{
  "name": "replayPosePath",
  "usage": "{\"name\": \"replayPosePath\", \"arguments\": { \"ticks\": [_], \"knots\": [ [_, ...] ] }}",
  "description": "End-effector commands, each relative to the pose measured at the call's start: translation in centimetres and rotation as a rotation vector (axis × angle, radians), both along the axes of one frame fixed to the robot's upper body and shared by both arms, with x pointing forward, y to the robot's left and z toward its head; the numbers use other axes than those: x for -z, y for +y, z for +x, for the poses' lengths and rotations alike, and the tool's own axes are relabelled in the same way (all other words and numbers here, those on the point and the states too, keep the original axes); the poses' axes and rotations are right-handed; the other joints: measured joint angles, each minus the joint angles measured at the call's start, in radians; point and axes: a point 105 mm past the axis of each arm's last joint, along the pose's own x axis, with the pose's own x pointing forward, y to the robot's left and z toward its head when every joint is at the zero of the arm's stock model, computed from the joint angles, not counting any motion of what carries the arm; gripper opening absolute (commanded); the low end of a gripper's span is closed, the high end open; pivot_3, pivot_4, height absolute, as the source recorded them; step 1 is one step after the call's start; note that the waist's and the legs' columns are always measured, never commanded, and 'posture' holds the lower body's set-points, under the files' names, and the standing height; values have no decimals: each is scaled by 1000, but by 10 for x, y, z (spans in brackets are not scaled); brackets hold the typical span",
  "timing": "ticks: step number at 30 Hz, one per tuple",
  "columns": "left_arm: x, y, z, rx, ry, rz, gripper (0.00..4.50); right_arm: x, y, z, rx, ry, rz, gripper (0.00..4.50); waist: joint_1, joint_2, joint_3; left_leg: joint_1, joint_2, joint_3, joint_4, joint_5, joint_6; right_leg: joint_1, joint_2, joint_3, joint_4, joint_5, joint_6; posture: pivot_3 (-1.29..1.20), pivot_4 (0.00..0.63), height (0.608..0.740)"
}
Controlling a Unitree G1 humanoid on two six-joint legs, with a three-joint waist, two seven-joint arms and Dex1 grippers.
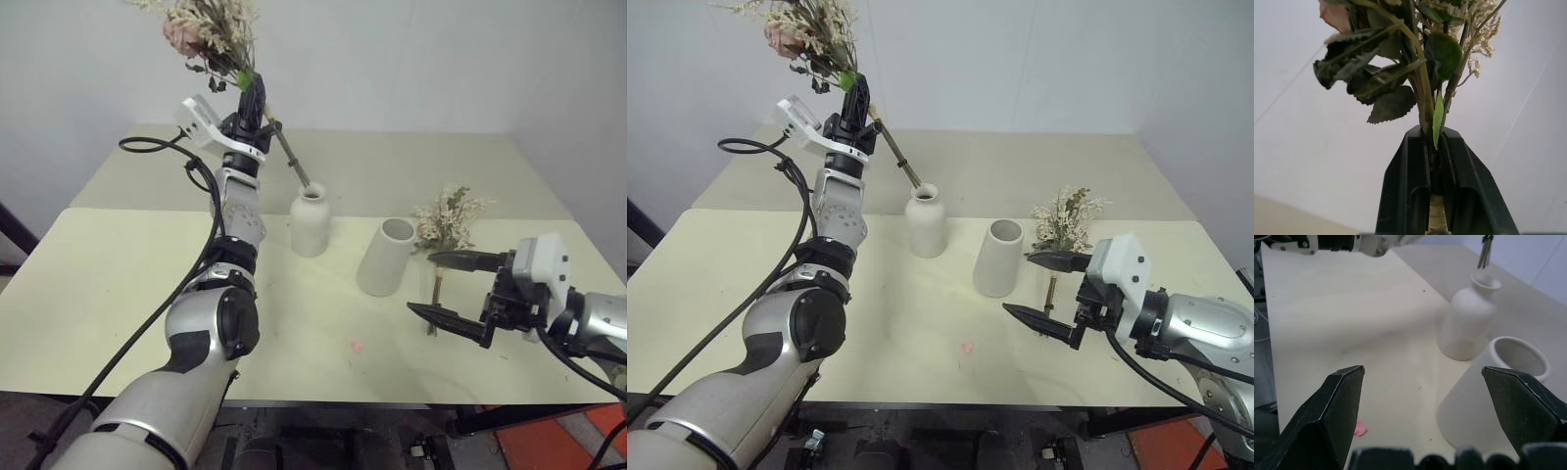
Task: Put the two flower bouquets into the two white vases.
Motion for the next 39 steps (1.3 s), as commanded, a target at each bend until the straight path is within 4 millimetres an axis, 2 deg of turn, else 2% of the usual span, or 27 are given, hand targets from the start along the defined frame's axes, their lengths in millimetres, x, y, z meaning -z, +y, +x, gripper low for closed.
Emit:
{"name": "replayPosePath", "arguments": {
  "ticks": [1, 9, 13, 15, 18, 23, 27, 34, 39],
  "knots": [
    [-15, -2, -3, -25, -47, 29, 93, -11, 1, -8, -9, -42, -11, 4500, 1, 0, 0, 0, 0, 0, 0, 0, 0, 0, 0, 0, 0, 0, 0, 0, 150, 740],
    [-6, -16, -2, -17, -38, 96, 93, -15, -1, -10, 11, -56, -7, 4500, 3, 0, 0, 0, 0, 0, 0, 0, 0, 0, 0, 0, 0, 0, 0, 0, 150, 740],
    [-3, -25, -4, -28, -49, 191, 93, -12, -1, -9, 29, -55, -4, 4500, 7, 0, 0, 0, 0, 0, 0, 0, 0, 0, 0, 0, 0, 0, 0, 0, 150, 740],
    [-3, -26, -3, -39, -47, 207, 93, -11, -1, -9, 31, -54, -2, 4500, 8, 0, 0, 0, 0, 0, 0, 0, 0, 0, 0, 0, 0, 0, 0, 0, 150, 740],
    [-7, -20, 1, -33, -8, 122, 93, -8, -1, -8, 40, -54, 0, 4500, 4, 0, 0, 0, 0, 0, 0, 0, 0, 0, 0, 0, 0, 0, 0, 0, 150, 740],
    [-6, -26, -1, -30, -28, 188, 93, -9, -1, -8, 47, -59, 7, 4500, 5, 0, 0, 0, 0, 0, 0, 0, 0, 0, 0, 0, 1, 0, 0, 0, 150, 740],
    [2, -45, -9, 52, -86, 290, 93, -7, -2, -9, 51, -57, 7, 4500, 7, 0, 0, 0, 0, 0, 0, 0, 0, 0, 0, 0, 0, 0, 0, 0, 150, 740],
    [16, -63, -15, 95, -121, 444, 93, -3, -2, -6, 59, -45, 8, 4500, 6, 0, 0, 0, 0, 0, 0, 0, 0, 0, 0, 0, 0, 0, 0, 0, 150, 740],
    [25, -66, -18, 94, -147, 529, 1687, -2, -3, -5, 63, -34, 5, 4500, 5, 0, 0, 0, 0, 0, 0, 0, 0, 0, 0, 0, 1, 0, 0, 0, 150, 740]
  ]
}}
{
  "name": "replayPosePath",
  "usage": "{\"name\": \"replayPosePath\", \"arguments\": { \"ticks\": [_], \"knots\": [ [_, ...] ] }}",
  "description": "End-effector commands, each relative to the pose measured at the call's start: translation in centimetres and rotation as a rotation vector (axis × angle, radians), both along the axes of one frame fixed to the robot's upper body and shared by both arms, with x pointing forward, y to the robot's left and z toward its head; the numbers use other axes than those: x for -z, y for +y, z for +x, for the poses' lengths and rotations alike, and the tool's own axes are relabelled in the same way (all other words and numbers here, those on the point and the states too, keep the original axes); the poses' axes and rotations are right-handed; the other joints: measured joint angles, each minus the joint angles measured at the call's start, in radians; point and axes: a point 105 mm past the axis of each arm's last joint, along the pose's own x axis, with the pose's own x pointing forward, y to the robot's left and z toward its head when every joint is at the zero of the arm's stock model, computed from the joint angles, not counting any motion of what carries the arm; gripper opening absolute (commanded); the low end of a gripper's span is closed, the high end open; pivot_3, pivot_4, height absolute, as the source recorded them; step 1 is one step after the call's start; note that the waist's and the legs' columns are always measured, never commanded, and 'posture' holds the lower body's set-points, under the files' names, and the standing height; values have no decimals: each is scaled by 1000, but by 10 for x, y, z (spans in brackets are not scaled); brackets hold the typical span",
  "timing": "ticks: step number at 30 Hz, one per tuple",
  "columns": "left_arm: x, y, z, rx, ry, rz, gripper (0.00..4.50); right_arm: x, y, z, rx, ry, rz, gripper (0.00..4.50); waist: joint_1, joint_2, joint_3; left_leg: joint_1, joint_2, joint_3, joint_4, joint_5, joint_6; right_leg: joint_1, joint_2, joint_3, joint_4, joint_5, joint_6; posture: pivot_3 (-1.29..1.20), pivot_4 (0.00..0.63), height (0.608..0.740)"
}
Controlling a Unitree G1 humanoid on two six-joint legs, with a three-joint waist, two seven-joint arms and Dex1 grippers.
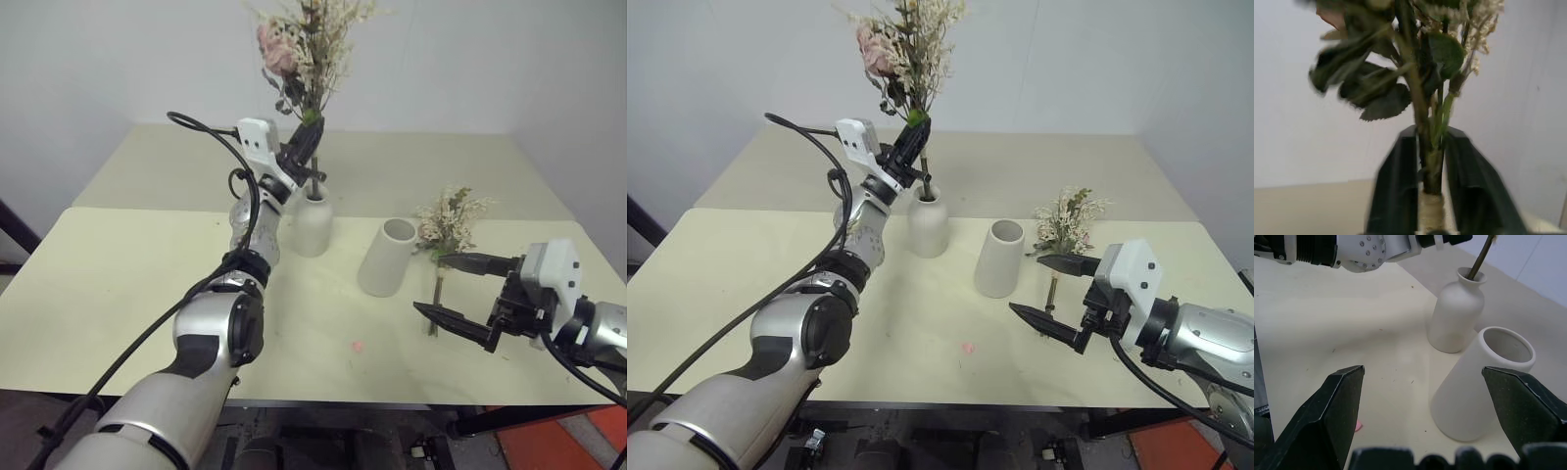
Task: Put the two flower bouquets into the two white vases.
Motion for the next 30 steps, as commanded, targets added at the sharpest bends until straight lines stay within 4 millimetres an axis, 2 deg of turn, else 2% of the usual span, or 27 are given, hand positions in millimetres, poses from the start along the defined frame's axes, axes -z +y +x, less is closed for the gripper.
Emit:
{"name": "replayPosePath", "arguments": {
  "ticks": [1, 8, 9, 13, 16, 21, 26, 30],
  "knots": [
    [-13, -1, -6, -11, -90, 50, 1986, -7, 1, -2, -2, -43, -5, 4500, 1, 0, 0, 0, 0, 0, 0, 0, 0, 0, 0, 0, 0, 0, 0, 0, 150, 740],
    [-16, 9, -7, -20, -115, 74, 4290, -7, -1, 1, 11, -42, -18, 4500, 1, 0, 0, 0, 0, 0, 0, 0, 0, 0, 0, 0, 0, 0, 0, 0, 150, 740],
    [-15, 11, -7, -16, -123, 96, 4493, -7, -1, 2, 14, -41, -17, 4500, 1, 0, 0, 0, 0, 0, 0, 0, 0, 0, 0, 0, 0, 0, 0, 0, 150, 740],
    [0, 22, -6, -15, -99, 262, 4493, -6, -7, 8, 68, -32, -29, 4500, -4, 0, 0, 0, 0, 0, 0, 0, 0, 0, 0, 0, 1, 0, 0, 0, 150, 740],
    [4, 44, -18, 32, -130, 305, 4493, -7, -18, 32, 229, -6, -18, 4500, -20, 1, 0, 1, 1, 0, 0, 0, 0, 0, 0, 1, 2, 0, 0, 0, 150, 740],
    [0, 76, -49, 31, -158, 364, 4493, -2, -36, 75, 467, 122, -2, 4500, -26, 1, 0, 0, 2, 0, -1, 0, 0, -2, 1, 2, 3, 0, -1, 0, 150, 740],
    [9, 105, -93, 34, -142, 539, 4493, 26, -46, 112, 631, 347, -2, 4500, -26, 1, -1, 0, 2, 0, -3, 0, 0, -4, 1, 3, 4, 1, -1, 0, 150, 740],
    [12, 121, -128, 78, -108, 663, 4493, 42, -56, 136, 751, 430, 24, 4500, -22, 2, 0, 0, 2, 0, -2, 0, 0, -4, 1, 2, 3, 1, -1, 0, 150, 740]
  ]
}}
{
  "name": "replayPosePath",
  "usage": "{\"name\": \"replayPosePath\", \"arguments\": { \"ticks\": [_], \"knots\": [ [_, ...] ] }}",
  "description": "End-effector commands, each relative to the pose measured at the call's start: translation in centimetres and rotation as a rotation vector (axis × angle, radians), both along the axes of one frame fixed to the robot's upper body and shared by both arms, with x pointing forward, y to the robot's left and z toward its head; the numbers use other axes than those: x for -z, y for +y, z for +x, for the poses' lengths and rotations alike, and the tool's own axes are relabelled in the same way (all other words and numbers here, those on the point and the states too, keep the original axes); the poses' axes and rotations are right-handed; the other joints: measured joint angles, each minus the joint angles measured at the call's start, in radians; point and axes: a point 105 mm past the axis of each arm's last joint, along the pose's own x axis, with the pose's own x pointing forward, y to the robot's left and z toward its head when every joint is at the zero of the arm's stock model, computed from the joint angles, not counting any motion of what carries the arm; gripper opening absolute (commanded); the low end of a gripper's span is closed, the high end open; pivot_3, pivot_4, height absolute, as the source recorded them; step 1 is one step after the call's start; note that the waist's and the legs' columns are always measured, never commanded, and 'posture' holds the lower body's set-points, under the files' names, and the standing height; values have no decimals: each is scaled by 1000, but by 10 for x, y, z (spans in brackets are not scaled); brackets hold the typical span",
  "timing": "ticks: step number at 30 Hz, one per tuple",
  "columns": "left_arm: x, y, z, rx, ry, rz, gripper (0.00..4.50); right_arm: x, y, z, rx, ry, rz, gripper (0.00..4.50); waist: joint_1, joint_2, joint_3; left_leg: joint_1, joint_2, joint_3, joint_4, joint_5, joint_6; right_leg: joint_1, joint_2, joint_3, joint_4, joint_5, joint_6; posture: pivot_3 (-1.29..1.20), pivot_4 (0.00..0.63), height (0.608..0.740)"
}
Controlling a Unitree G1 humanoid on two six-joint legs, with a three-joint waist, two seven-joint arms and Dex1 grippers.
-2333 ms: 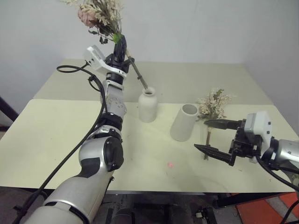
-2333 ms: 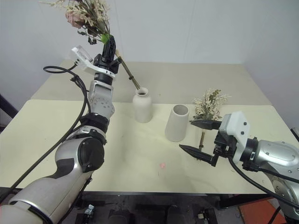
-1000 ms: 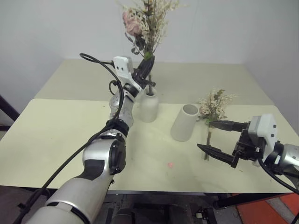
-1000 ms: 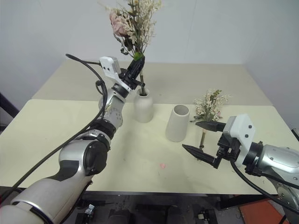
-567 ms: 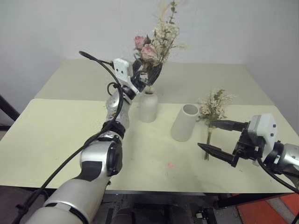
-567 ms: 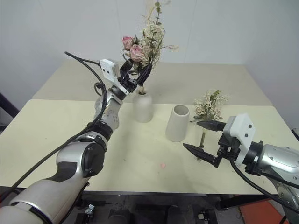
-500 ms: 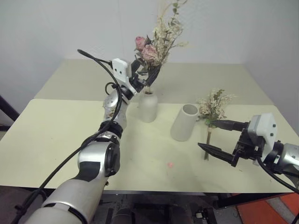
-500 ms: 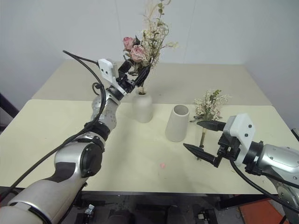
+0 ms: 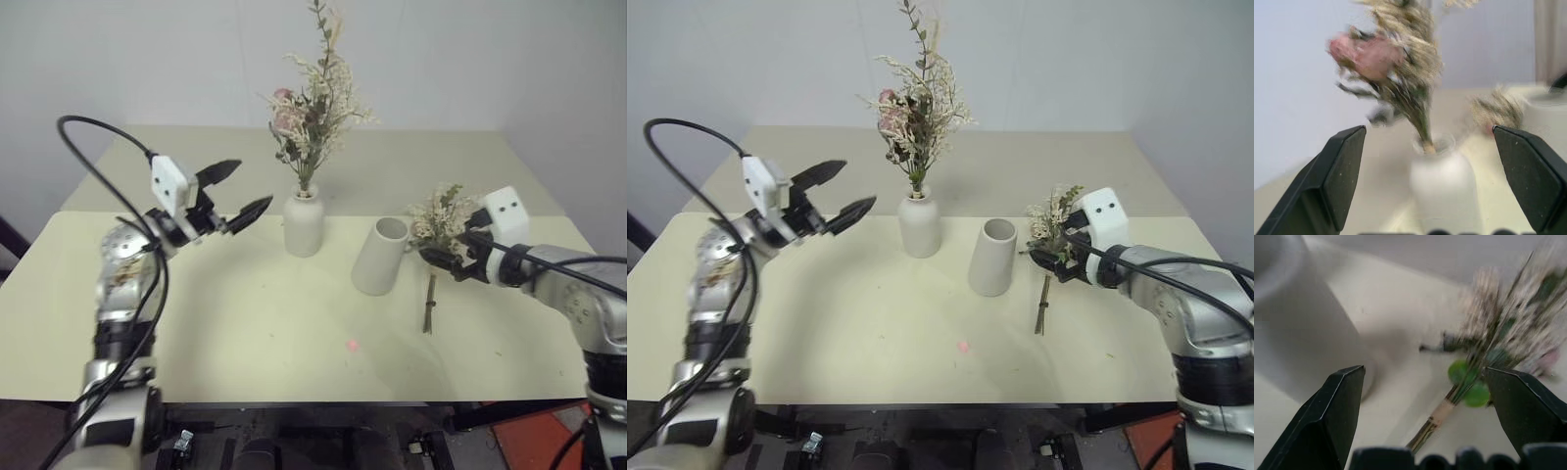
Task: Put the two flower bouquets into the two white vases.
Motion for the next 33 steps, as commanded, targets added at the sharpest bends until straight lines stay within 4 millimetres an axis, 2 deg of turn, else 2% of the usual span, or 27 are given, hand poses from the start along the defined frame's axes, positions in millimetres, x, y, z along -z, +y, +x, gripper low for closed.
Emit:
{"name": "replayPosePath", "arguments": {
  "ticks": [1, 5, 7, 8, 11, 20, 21, 24, 26, 27, 29, 30, 31, 33],
  "knots": [
    [-18, 0, -31, 63, -29, 84, 4493, 2, -18, 15, 120, 17, -16, 4500, 6, 0, 0, 0, 0, 0, 0, 0, 0, 0, 0, 0, 0, 0, 0, 0, 150, 740],
    [-12, 3, -52, 65, 10, 178, 4493, 24, -29, 22, 171, 103, -67, 4500, 10, 1, 0, -1, -1, 0, 0, 0, 0, 0, -1, -1, -1, 0, 0, 0, 150, 740],
    [-7, 2, -60, 59, 19, 221, 4493, 26, -36, 25, 201, 115, -63, 4500, 6, 1, 0, -1, -1, 0, 0, 0, 0, 0, -1, -1, -1, 0, 0, 0, 150, 740],
    [-5, 5, -65, 54, 23, 237, 4499, 25, -37, 27, 213, 127, -54, 4323, 2, 1, 0, -1, -1, 0, 0, 0, 0, 0, -1, -1, -1, 0, 0, 0, 150, 740],
    [-3, 6, -73, 46, 30, 233, 4500, 22, -38, 28, 198, 155, -26, 3636, -5, 1, 1, 0, 0, 1, 0, 0, 0, 0, 0, 0, -1, 0, 0, 0, 150, 740],
    [7, 5, -78, 24, 49, 227, 4500, 20, -43, 36, 204, 198, 1, 389, -13, 1, 1, 1, 0, 1, -1, 0, 0, 0, 0, 0, -1, 0, 0, 0, 150, 740],
    [8, 4, -77, 24, 49, 228, 4500, 20, -44, 36, 207, 205, 6, 195, -13, 1, 1, 1, 0, 1, -1, 0, 0, 0, 1, 0, -1, 0, 0, 0, 150, 740],
    [10, 4, -76, 28, 53, 227, 4500, 21, -48, 37, 226, 202, -3, 190, -14, 1, 1, 1, 0, 1, -1, 0, 0, 0, 1, 0, -1, 0, 0, 0, 150, 740],
    [11, 5, -73, 28, 53, 226, 4500, 6, -51, 43, 258, 92, -5, 190, -15, 1, 1, 1, 0, 1, -1, 0, 0, 0, 1, 0, -1, 0, 0, 0, 150, 740],
    [11, 5, -71, 24, 51, 227, 4500, -9, -53, 48, 277, -28, -24, 190, -16, 1, 1, 1, 0, 1, -1, 0, 0, 0, 1, 0, -1, 0, 0, 0, 150, 740],
    [10, 6, -67, 22, 44, 225, 4500, -53, -55, 53, 342, -325, -17, 190, -17, 1, 1, 1, 0, 1, -1, 0, 0, -1, 0, 0, 0, 0, 0, 0, 150, 740],
    [10, 6, -65, 23, 41, 223, 4500, -68, -56, 52, 374, -419, 5, 190, -18, 2, 1, 0, 0, 1, -1, 0, 0, -1, 1, 0, 0, 0, 0, 0, 150, 740],
    [9, 6, -63, 20, 35, 218, 4500, -86, -50, 45, 355, -555, 19, 190, -20, 2, 1, -1, 0, 1, -1, 0, 0, -3, 0, 0, 0, 0, 0, 0, 150, 740],
    [9, 8, -58, 18, 36, 192, 4500, -110, -36, 30, 292, -758, 46, 190, -21, 2, 1, -4, 0, 1, -1, 0, 0, -7, 0, 1, 2, 0, 0, 0, 150, 740]
  ]
}}
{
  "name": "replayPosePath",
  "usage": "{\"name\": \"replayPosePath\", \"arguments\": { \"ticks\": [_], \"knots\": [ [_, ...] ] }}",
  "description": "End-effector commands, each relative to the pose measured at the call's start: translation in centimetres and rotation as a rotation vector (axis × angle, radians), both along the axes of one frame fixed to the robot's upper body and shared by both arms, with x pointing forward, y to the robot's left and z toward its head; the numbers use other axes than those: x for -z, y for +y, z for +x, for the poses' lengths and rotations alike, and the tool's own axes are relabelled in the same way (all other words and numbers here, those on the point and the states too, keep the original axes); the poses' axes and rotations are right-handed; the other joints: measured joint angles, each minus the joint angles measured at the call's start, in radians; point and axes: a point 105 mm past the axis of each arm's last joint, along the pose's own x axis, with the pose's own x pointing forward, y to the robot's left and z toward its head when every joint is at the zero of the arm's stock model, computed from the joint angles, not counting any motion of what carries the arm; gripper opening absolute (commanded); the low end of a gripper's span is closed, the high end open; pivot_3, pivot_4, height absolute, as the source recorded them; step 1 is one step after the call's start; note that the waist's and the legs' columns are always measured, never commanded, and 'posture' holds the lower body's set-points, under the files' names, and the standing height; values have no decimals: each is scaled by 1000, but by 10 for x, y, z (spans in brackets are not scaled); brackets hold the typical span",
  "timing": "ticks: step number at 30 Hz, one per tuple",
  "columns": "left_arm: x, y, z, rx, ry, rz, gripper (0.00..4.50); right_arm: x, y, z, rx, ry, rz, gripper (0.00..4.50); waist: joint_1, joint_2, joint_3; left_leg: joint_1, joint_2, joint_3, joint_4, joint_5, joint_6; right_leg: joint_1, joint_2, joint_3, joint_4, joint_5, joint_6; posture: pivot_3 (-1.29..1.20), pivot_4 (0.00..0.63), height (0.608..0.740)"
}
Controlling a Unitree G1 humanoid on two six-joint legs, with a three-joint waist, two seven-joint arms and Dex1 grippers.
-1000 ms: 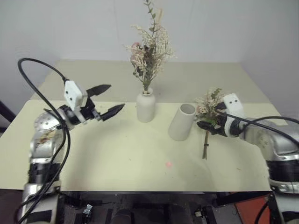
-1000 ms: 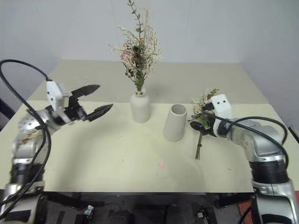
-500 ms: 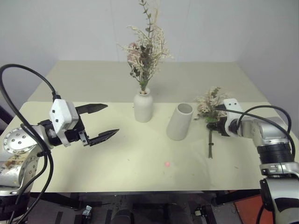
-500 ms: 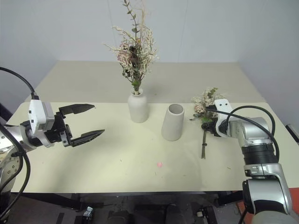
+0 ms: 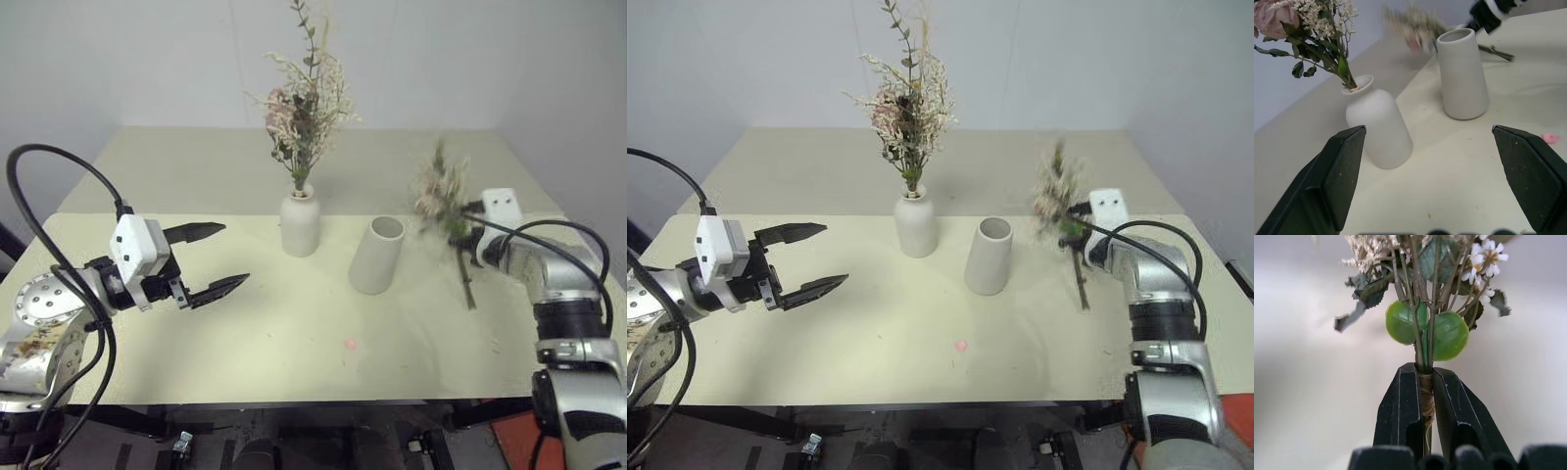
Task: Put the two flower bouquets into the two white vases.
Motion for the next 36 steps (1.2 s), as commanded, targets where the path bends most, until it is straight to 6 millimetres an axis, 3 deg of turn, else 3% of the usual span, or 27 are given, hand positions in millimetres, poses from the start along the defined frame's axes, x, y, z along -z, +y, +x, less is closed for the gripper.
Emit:
{"name": "replayPosePath", "arguments": {
  "ticks": [1, 4, 6, 9, 14, 21, 36],
  "knots": [
    [-8, 4, 8, -11, -32, -44, 4500, -84, 15, -32, -45, -506, -21, 190, -1, 0, 0, -2, 0, 0, -1, 0, 0, -2, 0, 0, 0, 0, 0, 0, 150, 740],
    [-2, 13, 13, -21, -22, 11, 4500, -115, 30, -57, -78, -746, 138, 190, -11, 0, 0, -4, 1, 0, 0, 0, 0, -5, 0, 0, 2, 1, -1, 0, 150, 740],
    [-2, 14, 16, -17, -19, 18, 4500, -129, 38, -80, -208, -925, 317, 190, -10, 0, 0, -4, 1, 0, 0, 0, 0, -4, 0, 0, 2, 1, -1, 0, 150, 740],
    [-1, 14, 18, -6, -21, 30, 4500, -134, 46, -86, -280, -969, 482, 190, -7, 1, 0, -3, 1, -1, 0, 0, 0, -4, 0, 0, 1, 1, -1, 0, 150, 740],
    [1, 10, 20, 6, -22, 48, 4500, -120, 81, -84, -434, -877, 494, 190, -6, 1, 0, -3, 1, -1, -1, 0, 0, -4, 0, -1, 3, 1, -1, 0, 150, 740],
    [3, 12, 17, -11, -8, -13, 4500, -109, 100, -96, -501, -818, 524, 190, -7, 2, 1, -3, 1, -1, -1, 0, 0, -5, 0, 0, 3, 1, -1, 0, 150, 740],
    [0, 12, 14, -20, -14, -11, 4500, -82, 111, -77, -528, -755, 473, 190, -7, 2, 1, -2, 1, 0, -1, 0, 0, -4, 0, 0, 2, 1, -1, 0, 150, 740]
  ]
}}
